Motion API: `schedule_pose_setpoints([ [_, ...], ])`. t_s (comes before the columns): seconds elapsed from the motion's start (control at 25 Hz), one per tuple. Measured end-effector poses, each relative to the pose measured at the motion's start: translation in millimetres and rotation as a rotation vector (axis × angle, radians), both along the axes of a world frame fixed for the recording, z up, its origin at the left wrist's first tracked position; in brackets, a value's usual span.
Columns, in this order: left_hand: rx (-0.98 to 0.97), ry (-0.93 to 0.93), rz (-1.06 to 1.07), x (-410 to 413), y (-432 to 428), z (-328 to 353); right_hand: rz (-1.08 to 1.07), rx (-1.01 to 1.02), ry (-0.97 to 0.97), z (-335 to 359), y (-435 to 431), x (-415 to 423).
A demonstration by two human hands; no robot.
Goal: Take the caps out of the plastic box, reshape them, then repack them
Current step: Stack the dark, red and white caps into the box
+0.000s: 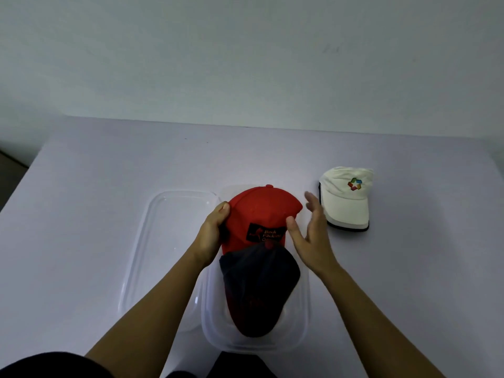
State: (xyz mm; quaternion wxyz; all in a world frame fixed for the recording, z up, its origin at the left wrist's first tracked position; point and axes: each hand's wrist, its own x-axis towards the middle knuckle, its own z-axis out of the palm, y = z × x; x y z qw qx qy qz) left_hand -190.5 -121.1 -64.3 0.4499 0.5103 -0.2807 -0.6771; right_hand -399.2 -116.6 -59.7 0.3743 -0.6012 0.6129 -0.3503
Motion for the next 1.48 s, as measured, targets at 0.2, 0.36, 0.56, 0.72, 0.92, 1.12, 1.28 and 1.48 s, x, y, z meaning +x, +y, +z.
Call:
schedule_pose_setpoints([
  [0.2,0.049,-0.321,-0.101,-2,-3,9,0.197,0.073,0.293,-8,-21,1],
  [0.36,-0.275,-1.055,-0.242,16,-9,6,0.212,0.076,0.524,-7,-26,0],
  [0.56,-0.218,-0.982,-0.527,25,-13,19,0.269,0.054,0.46,-9,-28,4],
  [0.72,-0.25,-0.832,-0.71,29,-10,23,0.504,0.134,0.236,-3,-24,-5],
  [0.92,-0.23,-0.892,-0.804,28,-6,14,0.538,0.112,0.414,-12,-15,-10],
  [1.12,-0.26,-1.171,-0.843,18,-6,5,0.417,-0.004,0.537,-25,-7,4],
  [1.28,-0.289,-1.302,-0.831,16,-4,-3,0.353,0.039,0.616,-26,-5,9],
  [1.48,-0.428,-1.369,-0.647,13,12,-18,0.344,-0.016,0.684,-30,-5,10],
])
